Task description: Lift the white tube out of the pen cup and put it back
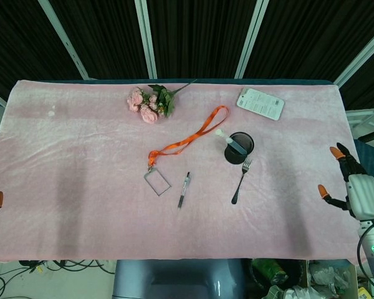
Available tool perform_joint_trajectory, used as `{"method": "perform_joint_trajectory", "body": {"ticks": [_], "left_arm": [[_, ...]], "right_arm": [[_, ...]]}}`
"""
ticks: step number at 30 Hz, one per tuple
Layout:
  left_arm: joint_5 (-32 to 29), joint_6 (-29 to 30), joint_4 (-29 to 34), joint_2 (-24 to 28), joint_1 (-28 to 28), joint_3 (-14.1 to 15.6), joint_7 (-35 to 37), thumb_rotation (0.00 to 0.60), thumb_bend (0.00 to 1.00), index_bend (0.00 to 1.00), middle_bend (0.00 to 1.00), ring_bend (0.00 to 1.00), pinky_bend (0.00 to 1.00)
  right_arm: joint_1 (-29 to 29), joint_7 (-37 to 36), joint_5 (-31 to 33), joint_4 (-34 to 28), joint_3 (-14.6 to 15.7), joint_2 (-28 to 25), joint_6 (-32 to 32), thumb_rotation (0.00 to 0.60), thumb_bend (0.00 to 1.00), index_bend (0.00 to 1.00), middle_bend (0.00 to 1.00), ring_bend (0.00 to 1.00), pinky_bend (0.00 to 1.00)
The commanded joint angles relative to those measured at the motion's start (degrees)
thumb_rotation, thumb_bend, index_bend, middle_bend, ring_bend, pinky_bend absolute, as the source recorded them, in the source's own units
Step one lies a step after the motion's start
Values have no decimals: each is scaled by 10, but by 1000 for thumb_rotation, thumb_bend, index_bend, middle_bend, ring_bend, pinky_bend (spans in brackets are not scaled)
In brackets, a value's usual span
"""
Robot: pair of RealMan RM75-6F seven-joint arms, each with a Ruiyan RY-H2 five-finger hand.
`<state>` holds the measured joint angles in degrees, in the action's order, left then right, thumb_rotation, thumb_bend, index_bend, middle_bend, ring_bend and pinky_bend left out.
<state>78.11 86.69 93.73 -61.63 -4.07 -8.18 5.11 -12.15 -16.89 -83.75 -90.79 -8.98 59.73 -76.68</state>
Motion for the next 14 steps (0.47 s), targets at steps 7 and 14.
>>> {"method": "perform_joint_trajectory", "body": {"ticks": [7,14], "left_arm": [[-33,-42,15,12,-9,5,-30,600,387,141,96,1,55],[-23,-39,-6,3,-13,2,-20,600,387,141,98,0,33]], "right_arm": [[69,204,-16,-2,47,36,-87,600,267,68,0,103,188],[85,219,-33,-13,65,33,-101,600,267,68,0,104,188]]}}
